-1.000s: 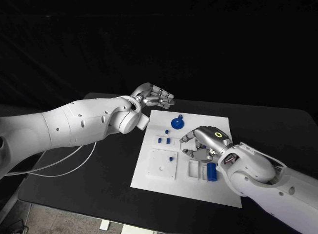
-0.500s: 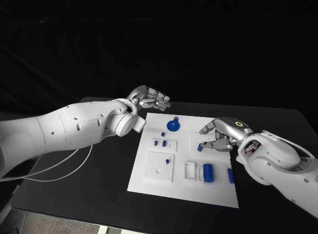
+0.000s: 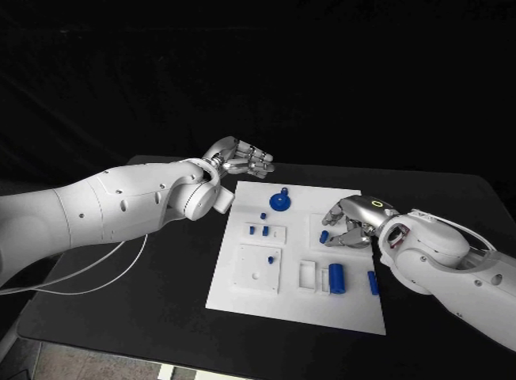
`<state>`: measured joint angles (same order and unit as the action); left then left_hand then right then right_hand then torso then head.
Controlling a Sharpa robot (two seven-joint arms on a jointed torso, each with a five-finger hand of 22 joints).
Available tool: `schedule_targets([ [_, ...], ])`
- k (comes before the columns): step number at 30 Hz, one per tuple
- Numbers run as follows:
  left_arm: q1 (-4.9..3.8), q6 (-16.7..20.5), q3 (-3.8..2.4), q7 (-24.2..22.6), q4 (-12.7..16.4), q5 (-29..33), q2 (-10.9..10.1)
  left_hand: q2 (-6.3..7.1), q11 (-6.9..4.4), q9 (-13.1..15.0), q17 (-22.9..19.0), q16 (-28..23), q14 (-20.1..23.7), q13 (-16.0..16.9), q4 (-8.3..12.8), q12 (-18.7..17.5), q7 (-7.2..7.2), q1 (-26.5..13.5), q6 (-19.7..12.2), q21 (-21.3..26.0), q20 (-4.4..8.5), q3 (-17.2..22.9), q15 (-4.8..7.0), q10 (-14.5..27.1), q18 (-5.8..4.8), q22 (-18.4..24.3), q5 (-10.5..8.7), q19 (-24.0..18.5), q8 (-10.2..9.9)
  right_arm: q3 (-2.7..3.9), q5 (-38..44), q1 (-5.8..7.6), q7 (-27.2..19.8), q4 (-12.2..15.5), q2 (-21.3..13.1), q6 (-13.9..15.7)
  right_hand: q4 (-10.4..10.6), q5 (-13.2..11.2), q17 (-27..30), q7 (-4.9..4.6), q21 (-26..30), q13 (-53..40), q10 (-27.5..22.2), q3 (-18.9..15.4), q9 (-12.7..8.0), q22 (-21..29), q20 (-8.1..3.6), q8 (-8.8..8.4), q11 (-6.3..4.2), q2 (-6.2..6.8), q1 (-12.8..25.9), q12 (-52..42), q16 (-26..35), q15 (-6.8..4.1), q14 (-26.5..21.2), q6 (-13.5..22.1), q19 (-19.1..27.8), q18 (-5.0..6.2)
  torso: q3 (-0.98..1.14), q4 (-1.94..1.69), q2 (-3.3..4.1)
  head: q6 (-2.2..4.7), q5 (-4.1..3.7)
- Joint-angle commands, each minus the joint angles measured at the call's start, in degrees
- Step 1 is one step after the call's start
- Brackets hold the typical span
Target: Assemble the parts on the task board
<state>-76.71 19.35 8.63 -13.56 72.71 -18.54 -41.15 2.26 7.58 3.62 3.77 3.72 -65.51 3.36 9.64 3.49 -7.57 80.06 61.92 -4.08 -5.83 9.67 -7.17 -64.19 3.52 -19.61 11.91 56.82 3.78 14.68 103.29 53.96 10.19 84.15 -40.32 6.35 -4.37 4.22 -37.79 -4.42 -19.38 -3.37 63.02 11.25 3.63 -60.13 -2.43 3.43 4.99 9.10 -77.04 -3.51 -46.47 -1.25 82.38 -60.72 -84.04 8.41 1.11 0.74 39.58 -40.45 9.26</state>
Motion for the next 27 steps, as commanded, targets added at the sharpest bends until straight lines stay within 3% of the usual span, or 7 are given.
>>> schedule_targets([
  [1,-0.18,-0.7,-0.05,-0.6,0.1,0.3,0.1,-0.38,0.0,0.0,-0.1,-0.2,0.4,-0.1,0.0,-0.1,-0.15,0.1,0.1,-0.2,-0.08,-0.2,0.16,0.6,0.14,0.0,0.13,0.4,-0.1,-0.19,1.2,0.0,0.5,-0.4,0.5,-2.5,-1.3,-0.7,0.1,-0.23,-0.2,0.0,1.6,1.8,-0.1,-0.1,0.05,0.11,-0.13,-0.73,-0.3,0.2,-0.2,-0.02,0.1,0.1,-2.1,0.74,0.01,0.08,0.0,-0.1,0.16],
  [6,-0.18,-0.7,-0.05,-0.6,0.0,0.3,0.1,-0.38,0.0,0.0,-0.1,-0.2,0.4,-0.1,0.0,-0.1,-0.15,0.1,0.1,-0.2,-0.08,-0.2,0.16,0.6,0.14,0.0,0.13,0.4,-0.1,-0.48,1.4,0.0,0.1,-0.7,1.0,-2.2,-4.5,-1.3,0.0,-0.44,-0.9,0.1,4.7,10.3,-0.1,-0.5,-0.24,0.09,-0.86,-1.1,1.9,0.3,-0.4,-0.28,0.3,-0.4,-2.0,0.23,0.0,0.06,-0.11,-0.18,0.16],
  [10,-0.18,-0.7,-0.05,-0.6,0.0,0.3,0.1,-0.38,0.0,0.0,-0.1,-0.2,0.4,-0.1,0.0,-0.1,-0.15,0.1,0.1,-0.2,-0.08,-0.2,0.16,0.6,0.14,0.0,0.13,0.4,-0.1,-0.71,1.7,0.0,-0.2,-0.8,1.2,-2.3,-5.9,-1.4,-0.3,-0.9,-1.4,0.0,7.5,16.7,0.0,-1.2,-0.52,0.15,-1.67,-0.96,3.8,0.2,-0.6,-0.42,0.4,-2.8,-1.8,-0.65,-0.05,0.09,-0.09,-0.21,0.18],
  [15,-0.18,-0.7,-0.05,-0.6,0.0,0.3,0.2,-0.38,0.0,0.0,-0.1,-0.2,0.4,-0.1,0.0,-0.1,-0.15,0.1,0.1,-0.2,-0.08,-0.2,0.16,0.6,0.14,0.0,0.13,0.4,-0.1,-1.08,2.1,0.0,-0.3,-1.1,1.6,-2.1,-6.4,-1.5,-0.6,-0.93,-1.6,0.0,8.5,18.8,0.0,-1.9,-0.93,0.14,-1.99,-1.01,4.5,0.1,-0.7,-0.76,0.3,-3.2,-1.7,-0.92,0.01,0.11,-0.06,-0.23,0.32],
  [27,-0.18,-0.9,-0.06,-0.4,0.0,0.3,0.2,-0.49,0.0,0.0,-0.1,-0.2,0.4,-0.1,-0.1,-0.1,-0.14,0.1,0.2,-0.2,-0.09,-0.3,0.14,0.6,0.15,0.2,0.14,0.4,-0.1,-1.65,2.6,-0.01,-0.2,-1.3,2.1,-1.9,-6.1,-1.5,-0.9,-1.17,-2.1,0.0,9.7,19.1,0.0,-2.5,-1.26,0.15,-2.26,-1.98,4.9,0.1,-0.8,-1.02,0.4,-5.5,-1.8,-1.2,-0.02,0.08,-0.06,-0.44,0.37],
])
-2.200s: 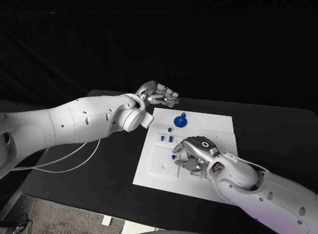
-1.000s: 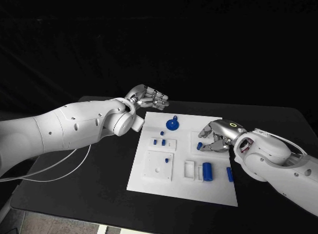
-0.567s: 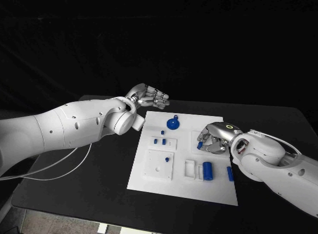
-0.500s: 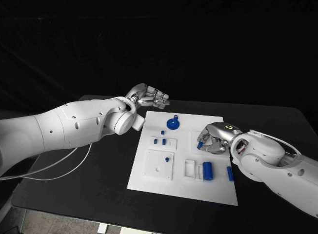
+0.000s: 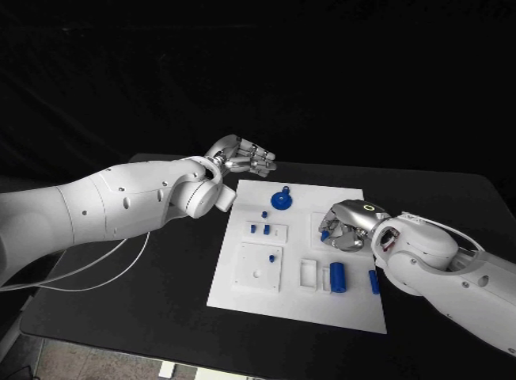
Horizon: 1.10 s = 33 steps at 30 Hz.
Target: Assemble the parts on the task board
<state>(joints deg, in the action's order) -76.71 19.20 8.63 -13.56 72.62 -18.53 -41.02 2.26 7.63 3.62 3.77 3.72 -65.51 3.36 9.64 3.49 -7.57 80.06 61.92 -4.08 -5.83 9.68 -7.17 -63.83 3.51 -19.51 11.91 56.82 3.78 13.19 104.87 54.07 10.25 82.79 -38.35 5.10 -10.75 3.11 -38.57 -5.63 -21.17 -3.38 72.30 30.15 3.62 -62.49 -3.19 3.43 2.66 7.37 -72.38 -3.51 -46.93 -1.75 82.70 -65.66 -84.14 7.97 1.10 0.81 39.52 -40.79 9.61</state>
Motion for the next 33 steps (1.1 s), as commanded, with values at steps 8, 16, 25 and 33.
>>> schedule_targets([
  [8,-0.17,-0.8,-0.06,-0.4,0.0,0.3,0.2,-0.49,-0.05,0.0,-0.1,-0.2,0.4,-0.1,-0.1,-0.1,-0.14,0.1,0.2,-0.2,-0.09,-0.3,0.14,0.2,0.15,0.1,0.14,0.4,-0.1,-0.51,1.5,-0.11,0.4,-0.1,0.6,0.6,0.6,-0.3,-0.3,0.27,-0.7,-0.1,1.8,-0.4,0.1,-0.6,-0.79,0.27,-0.4,-0.67,0.6,0.1,-0.3,-0.94,0.0,-1.9,-1.8,-0.78,-0.01,0.04,-0.04,-0.14,-0.04],
  [16,-0.17,-0.9,-0.06,-0.3,0.0,0.3,0.2,-0.49,-0.05,0.0,-0.1,-0.2,0.4,-0.1,-0.1,-0.1,-0.14,0.1,0.2,-0.2,-0.09,-0.3,0.14,0.2,0.15,0.1,0.14,0.4,-0.1,-0.69,2.9,-0.13,1.9,0.0,0.8,4.1,0.1,-0.3,-0.5,1.23,-1.8,-0.2,5.9,0.4,0.3,-1.3,-1.8,0.37,-1.86,-2.44,-0.4,0.0,-0.3,-2.02,0.2,-6.3,-2.0,-1.5,-0.01,0.01,-0.01,-0.09,-0.08],
  [25,-0.17,-1.0,-0.06,-0.3,-0.1,0.3,0.2,-0.51,-0.03,0.0,-0.1,-0.2,0.4,-0.1,0.0,-0.1,-0.14,0.2,0.2,-0.3,-0.09,-0.3,0.14,0.3,0.16,0.1,0.22,0.4,-0.1,-0.66,2.6,-0.18,2.3,1.1,0.0,7.8,-0.9,-0.3,-0.9,1.47,-3.0,-0.2,7.4,3.2,0.3,-2.5,-2.41,0.26,-2.22,-2.21,0.6,0.1,-0.3,-2.46,0.2,-7.6,-2.0,-1.93,0.03,0.06,-0.03,-0.01,0.24],
  [33,-0.17,-0.9,-0.06,-0.3,-0.5,0.3,0.2,-0.51,-0.03,0.0,-0.1,-0.2,0.4,-0.1,0.0,-0.1,-0.14,0.2,0.2,-0.3,-0.09,-0.3,0.14,0.3,0.16,0.1,0.22,0.4,-0.1,0.87,-2.0,-0.19,1.9,3.2,-1.3,10.1,-1.0,-0.3,-0.9,1.54,-3.8,-0.2,7.6,3.8,0.3,-3.1,-2.58,0.27,-2.29,-2.15,0.7,0.1,-0.2,-2.65,0.3,-7.8,-2.0,-2.0,0.01,0.11,-0.09,0.06,0.65],
])
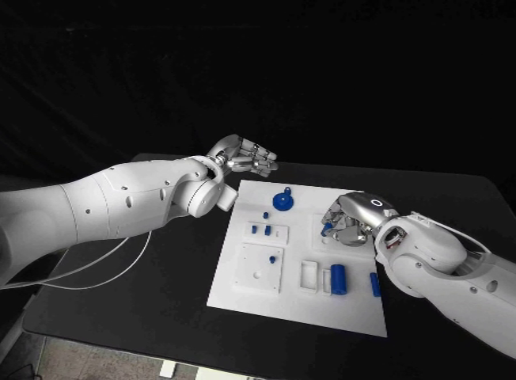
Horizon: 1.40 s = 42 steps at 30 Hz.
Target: Assemble the parts on the task board
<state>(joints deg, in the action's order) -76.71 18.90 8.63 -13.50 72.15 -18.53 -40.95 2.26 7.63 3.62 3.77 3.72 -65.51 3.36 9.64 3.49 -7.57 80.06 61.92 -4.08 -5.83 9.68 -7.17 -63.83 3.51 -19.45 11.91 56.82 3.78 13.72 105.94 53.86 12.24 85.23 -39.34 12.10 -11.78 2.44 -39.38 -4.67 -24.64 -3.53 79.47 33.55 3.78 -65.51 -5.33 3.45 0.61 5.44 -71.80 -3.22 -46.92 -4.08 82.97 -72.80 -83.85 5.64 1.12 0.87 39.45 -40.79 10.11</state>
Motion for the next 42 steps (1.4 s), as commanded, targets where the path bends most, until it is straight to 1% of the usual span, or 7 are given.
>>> schedule_targets([
  [1,-0.17,-0.6,-0.06,-0.4,-0.1,0.3,0.1,-0.51,-0.03,0.0,-0.1,-0.2,0.4,-0.1,0.0,-0.1,-0.14,0.2,0.2,-0.3,-0.09,-0.3,0.14,0.3,0.17,0.1,0.22,0.4,-0.1,0.55,-3.7,0.01,-0.2,1.1,-0.5,3.3,0.0,0.3,-0.1,0.59,-0.3,-0.1,0.5,0.5,0.2,-0.1,-0.49,0.24,-0.24,-0.21,0.2,-0.2,-0.2,-0.35,0.0,-0.7,-2.3,0.33,-0.02,0.04,0.0,0.07,0.29],
  [4,-0.17,-0.6,-0.06,-0.4,-0.3,0.3,0.1,-0.51,-0.03,0.0,-0.1,-0.2,0.4,-0.1,0.0,-0.1,-0.14,0.2,0.2,-0.3,-0.09,-0.3,0.14,0.3,0.17,0.1,0.22,0.4,-0.1,1.21,-7.1,0.01,-0.9,2.5,-1.0,4.1,0.0,0.3,-0.1,0.6,-0.2,-0.1,0.5,0.5,0.2,-0.2,-0.51,0.25,-0.25,-0.26,0.2,-0.2,-0.2,-0.36,0.0,-0.8,-2.3,0.32,-0.01,0.09,0.02,0.11,0.66],
  [9,-0.17,-0.6,-0.06,-0.4,-0.6,0.3,0.3,-0.51,-0.03,0.0,-0.1,-0.2,0.4,-0.1,0.0,-0.1,-0.14,0.2,0.2,-0.3,-0.09,-0.3,0.14,0.3,0.17,0.1,0.22,0.4,-0.1,1.52,-10.8,0.01,-2.0,3.9,-0.6,4.3,-0.1,0.3,-0.1,0.58,-0.2,-0.1,0.5,0.6,0.2,-0.2,-0.52,0.24,-0.22,-0.41,0.1,-0.2,-0.2,-0.36,0.0,-0.7,-2.3,0.31,-0.01,0.06,-0.01,0.15,1.39],
  [16,-0.17,-0.5,-0.04,-0.5,-1.3,0.4,0.9,-0.51,-0.03,0.0,-0.1,-0.2,0.4,-0.1,0.0,-0.1,-0.14,0.2,0.2,-0.3,-0.09,-0.3,0.14,0.3,0.17,0.1,0.22,0.4,-0.1,0.86,-11.9,-0.08,-3.0,5.2,1.9,3.8,-0.5,0.3,0.0,0.54,0.0,-0.1,0.4,0.2,0.2,-0.3,-0.52,0.24,-0.19,-0.79,0.0,-0.2,0.0,-0.35,0.1,-0.6,-2.3,0.33,0.0,-0.01,0.01,0.15,2.44],
  [20,-0.17,-0.5,-0.03,-0.6,-1.5,0.5,1.2,-0.51,-0.03,0.0,-0.1,-0.2,0.4,-0.1,0.0,-0.1,-0.14,0.2,0.2,-0.3,-0.09,-0.3,0.14,0.3,0.17,0.1,0.22,0.4,-0.1,-0.37,-11.0,-0.12,-3.5,5.7,3.6,3.3,-0.8,0.3,0.0,0.52,0.2,-0.1,0.3,0.1,0.2,-0.4,-0.5,0.24,-0.17,-0.98,0.2,-0.2,0.1,-0.33,0.1,-0.6,-2.3,0.36,-0.06,-0.13,0.04,-0.01,2.96],
  [29,-0.16,-0.5,-0.02,-0.6,-1.7,0.6,2.0,-0.58,-0.01,0.0,-0.1,-0.2,0.5,-0.1,0.0,-0.1,-0.17,0.2,0.1,-0.3,-0.09,-0.3,0.13,0.4,0.18,0.0,0.23,0.4,-0.1,-4.46,-8.7,-0.15,-4.2,5.4,7.6,1.7,-1.3,0.3,0.0,0.48,0.4,0.0,0.2,-0.2,0.2,-0.6,-0.47,0.25,-0.11,-1.38,0.2,-0.2,0.2,-0.3,0.1,-0.5,-2.3,0.45,-0.06,-0.11,0.09,-0.24,3.76],
  [42,-0.16,-0.8,-0.01,-0.6,-1.7,0.6,2.5,-0.58,-0.01,0.0,-0.1,-0.2,0.5,-0.1,0.0,-0.1,-0.17,0.2,0.1,-0.3,-0.09,-0.3,0.13,0.4,0.18,0.0,0.23,0.4,-0.1,-8.14,-1.5,-0.14,-3.5,3.2,10.9,0.0,-2.0,0.3,0.0,0.49,0.3,-0.1,0.3,-0.2,0.1,-0.9,-0.46,0.24,-0.12,-1.61,0.3,-0.2,0.2,-0.3,0.1,-0.5,-2.3,0.41,-0.03,-0.12,0.15,-0.66,4.12],
])
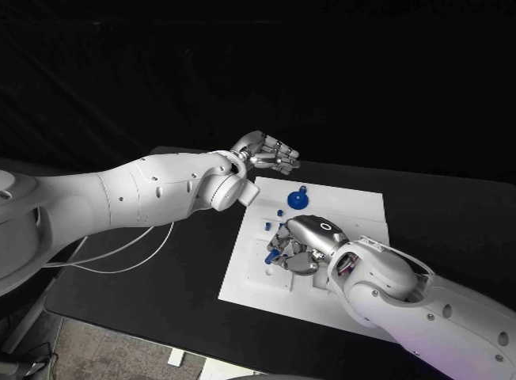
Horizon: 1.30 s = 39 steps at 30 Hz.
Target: Assemble the parts on the task board
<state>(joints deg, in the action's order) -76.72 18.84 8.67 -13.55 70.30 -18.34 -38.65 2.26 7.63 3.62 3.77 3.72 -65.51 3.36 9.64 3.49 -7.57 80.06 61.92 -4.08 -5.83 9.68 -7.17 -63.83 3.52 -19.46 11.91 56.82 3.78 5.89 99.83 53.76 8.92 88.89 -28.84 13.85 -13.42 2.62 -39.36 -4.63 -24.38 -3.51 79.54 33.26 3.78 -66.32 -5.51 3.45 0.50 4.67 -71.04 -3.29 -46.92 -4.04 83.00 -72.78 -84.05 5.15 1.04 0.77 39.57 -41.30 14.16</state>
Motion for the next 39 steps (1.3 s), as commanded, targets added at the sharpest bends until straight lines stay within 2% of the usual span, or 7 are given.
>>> schedule_targets([
  [1,-0.16,-0.7,-0.04,-0.5,0.2,0.4,0.2,-0.58,-0.01,0.0,-0.1,-0.2,0.5,-0.1,0.0,-0.1,-0.17,0.2,0.1,-0.3,-0.1,-0.3,0.13,0.4,0.18,0.0,0.23,0.4,-0.1,-0.54,5.0,-0.03,-0.1,-0.6,0.6,-1.8,-0.4,0.1,0.0,0.45,0.0,-0.1,0.2,0.0,0.1,-0.1,-0.28,0.23,-0.02,-0.84,-0.4,-0.2,0.2,-0.34,0.1,-0.5,-2.1,0.9,0.06,-0.01,0.02,-0.18,0.11],
  [5,-0.16,-0.8,-0.04,-0.5,0.3,0.4,0.2,-0.58,-0.01,0.0,-0.1,-0.2,0.5,-0.1,0.0,-0.1,-0.17,0.2,0.1,-0.3,-0.1,-0.3,0.13,0.4,0.18,0.0,0.23,0.4,-0.1,-1.2,6.2,-0.03,0.0,-1.1,1.2,-2.2,-0.6,0.1,0.0,0.46,0.0,-0.1,0.2,0.1,0.1,-0.2,-0.28,0.24,-0.02,-0.84,-0.3,-0.2,0.2,-0.34,0.1,-0.6,-2.1,0.89,0.07,-0.07,0.06,-0.27,0.23],
  [13,-0.16,-0.9,-0.04,-0.5,0.3,0.4,0.2,-0.58,-0.01,0.0,-0.1,-0.2,0.5,-0.1,0.0,-0.1,-0.17,0.2,0.1,-0.3,-0.1,-0.3,0.13,0.4,0.18,0.0,0.23,0.4,-0.1,-1.77,7.8,-0.03,0.7,-1.8,1.7,-3.1,-0.7,0.1,0.0,0.47,-0.1,-0.1,0.2,0.2,0.1,-0.4,-0.3,0.24,-0.03,-0.86,-0.3,-0.2,0.2,-0.36,0.1,-0.6,-2.1,0.87,0.09,0.11,-0.01,-0.6,0.59],
  [22,-0.16,-1.0,-0.04,-0.5,0.3,0.4,0.3,-0.58,-0.01,0.0,-0.1,-0.2,0.5,-0.1,0.0,-0.1,-0.17,0.2,0.1,-0.3,-0.1,-0.3,0.13,0.4,0.18,0.0,0.23,0.4,-0.1,-2.59,8.4,-0.04,1.0,-2.5,2.3,-3.4,-0.9,0.1,-0.1,0.48,-0.2,-0.1,0.3,0.3,0.1,-0.6,-0.31,0.24,-0.04,-0.92,-0.2,-0.2,0.2,-0.36,0.1,-0.7,-2.1,0.86,0.11,0.01,0.04,-0.77,0.92],
  [35,-0.16,-1.0,-0.04,-0.4,0.3,0.4,0.2,-0.58,-0.01,0.0,-0.1,-0.2,0.5,-0.1,0.0,-0.1,-0.17,0.2,0.1,-0.3,-0.1,-0.3,0.13,0.4,0.18,0.0,0.23,0.4,-0.1,-2.87,9.0,-0.04,1.3,-2.4,2.1,-4.5,-1.0,0.1,-0.1,0.48,-0.2,-0.1,0.3,0.3,0.1,-0.8,-0.32,0.24,-0.04,-0.89,-0.1,-0.2,0.2,-0.37,0.1,-0.7,-2.1,0.86,0.09,0.16,-0.02,-0.99,1.2],
  [39,-0.16,-1.1,-0.04,-0.4,0.3,0.4,0.3,-0.65,0.02,0.0,-0.1,-0.2,0.6,-0.1,0.0,-0.1,-0.18,0.1,0.1,-0.2,-0.14,-0.4,0.09,0.5,0.18,0.1,0.18,0.3,-0.1,-2.9,9.6,-0.04,1.7,-2.4,2.1,-5.0,-1.0,0.1,-0.1,0.48,-0.2,-0.1,0.3,0.3,0.1,-0.8,-0.32,0.24,-0.04,-0.89,-0.1,-0.2,0.2,-0.37,0.1,-0.7,-2.1,0.86,0.08,0.1,-0.02,-1.01,1.1],
])
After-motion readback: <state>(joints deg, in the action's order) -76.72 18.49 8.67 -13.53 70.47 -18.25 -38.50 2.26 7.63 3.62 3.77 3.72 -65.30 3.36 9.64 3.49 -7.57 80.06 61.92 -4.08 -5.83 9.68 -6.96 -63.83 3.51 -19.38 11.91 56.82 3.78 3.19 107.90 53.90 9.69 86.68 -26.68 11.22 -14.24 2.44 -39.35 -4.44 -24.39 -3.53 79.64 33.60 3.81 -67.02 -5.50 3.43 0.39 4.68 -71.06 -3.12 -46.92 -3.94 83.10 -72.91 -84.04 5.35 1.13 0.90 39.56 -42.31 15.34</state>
